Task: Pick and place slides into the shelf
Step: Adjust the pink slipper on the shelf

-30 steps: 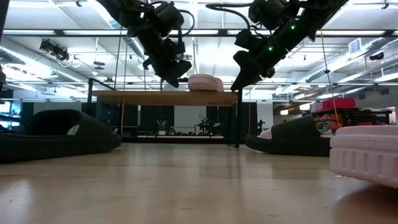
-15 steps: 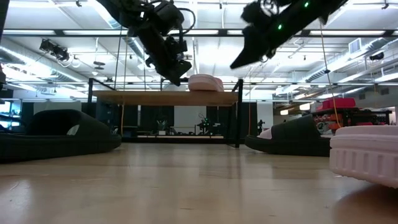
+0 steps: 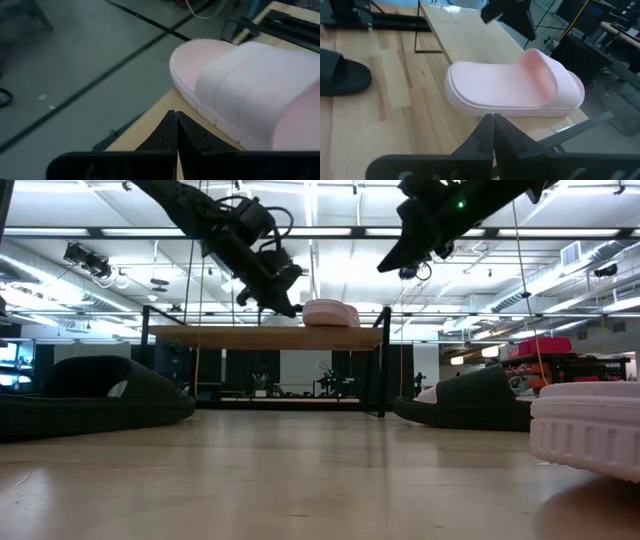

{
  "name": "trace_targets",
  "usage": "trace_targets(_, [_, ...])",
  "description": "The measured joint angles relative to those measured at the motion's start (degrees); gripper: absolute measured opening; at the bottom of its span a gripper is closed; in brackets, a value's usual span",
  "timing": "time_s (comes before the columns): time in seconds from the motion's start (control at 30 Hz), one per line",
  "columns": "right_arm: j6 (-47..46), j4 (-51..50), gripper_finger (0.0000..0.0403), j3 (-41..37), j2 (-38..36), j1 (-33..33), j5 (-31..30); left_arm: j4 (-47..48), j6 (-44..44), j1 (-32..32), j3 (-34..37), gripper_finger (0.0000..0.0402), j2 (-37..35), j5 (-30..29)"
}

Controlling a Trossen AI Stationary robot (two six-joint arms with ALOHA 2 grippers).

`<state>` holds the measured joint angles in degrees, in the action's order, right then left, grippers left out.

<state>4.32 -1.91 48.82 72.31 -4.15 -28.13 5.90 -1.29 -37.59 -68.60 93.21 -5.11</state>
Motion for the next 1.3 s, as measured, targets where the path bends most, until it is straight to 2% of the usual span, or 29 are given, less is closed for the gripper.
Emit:
trace_targets(0.07, [0.2,-0.3,0.0007,0.0,0.0,-0.5,0.0,0.7,-1.0,-0.6,-0.1,0.0002,0.8,3.2])
trace_targets(0.37, [-0.6,-1.2,0.0007,0.0,0.0,-2.2,0.0,0.3,0.2,1.7,-0.1,0.0002,4.1,7.3])
trace_targets(0.7, [-0.7,-1.5,0.0009,0.0,0.0,-2.6,0.0,-7.1,2.0,5.4,0.0,0.0001,4.5,7.3])
trace_targets(1.0, [-0.7,-1.7,0.0010,0.0,0.0,-2.6,0.0,-5.2,1.9,5.4,0.0,0.0002,5.9,7.4])
trace_targets(1.3, [-0.7,-1.7,0.0010,0.0,0.0,-2.6,0.0,-10.9,-2.6,5.1,0.0,0.0004,6.2,7.4])
